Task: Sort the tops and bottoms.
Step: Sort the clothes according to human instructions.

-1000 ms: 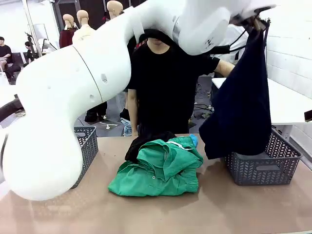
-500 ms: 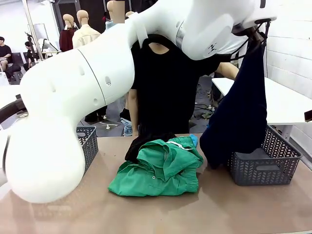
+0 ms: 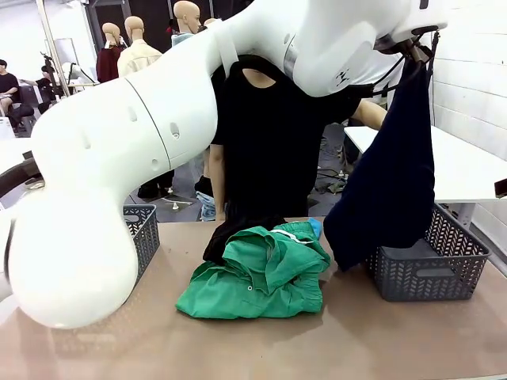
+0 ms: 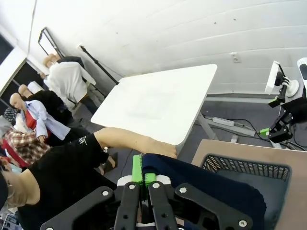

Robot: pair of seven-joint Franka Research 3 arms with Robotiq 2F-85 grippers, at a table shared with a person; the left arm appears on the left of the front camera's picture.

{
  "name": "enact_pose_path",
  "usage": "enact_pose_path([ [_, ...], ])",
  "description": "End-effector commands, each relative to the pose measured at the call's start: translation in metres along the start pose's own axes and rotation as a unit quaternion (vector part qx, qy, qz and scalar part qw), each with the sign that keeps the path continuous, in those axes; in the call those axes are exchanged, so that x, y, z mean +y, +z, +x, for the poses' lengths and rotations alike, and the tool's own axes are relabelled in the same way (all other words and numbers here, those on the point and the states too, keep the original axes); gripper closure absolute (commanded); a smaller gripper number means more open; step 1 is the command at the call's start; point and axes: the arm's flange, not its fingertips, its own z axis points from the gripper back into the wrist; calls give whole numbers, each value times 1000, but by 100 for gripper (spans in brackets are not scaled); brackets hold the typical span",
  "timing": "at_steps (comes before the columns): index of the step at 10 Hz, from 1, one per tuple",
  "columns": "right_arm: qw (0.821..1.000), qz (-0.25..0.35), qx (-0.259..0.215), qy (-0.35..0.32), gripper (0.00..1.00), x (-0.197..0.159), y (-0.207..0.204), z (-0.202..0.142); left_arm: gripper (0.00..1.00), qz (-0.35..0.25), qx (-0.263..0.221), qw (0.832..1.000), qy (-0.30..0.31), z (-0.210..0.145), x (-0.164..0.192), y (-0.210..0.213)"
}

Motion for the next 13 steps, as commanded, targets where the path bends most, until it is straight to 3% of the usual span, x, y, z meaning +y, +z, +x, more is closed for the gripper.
enact_pose_path([
  [1,1000,-1,2,1,0,1,2,0,100,4,-5,1000,10,2,1,3],
  [3,1000,-1,2,1,0,1,2,0,100,0,1,1000,0,0,0,0],
  [4,1000,-1,2,1,0,1,2,0,100,12,-60,998,-23,12,11,-30],
  [5,1000,-1,2,1,0,1,2,0,100,-15,-95,995,-32,26,16,-72],
  [8,1000,-1,2,1,0,1,2,0,100,-148,-117,981,-36,35,-12,-189],
  [10,1000,-1,2,1,0,1,2,0,100,-245,-62,967,-27,8,-59,-249],
  [13,1000,-1,2,1,0,1,2,0,100,-290,8,956,-36,-39,-105,-273],
])
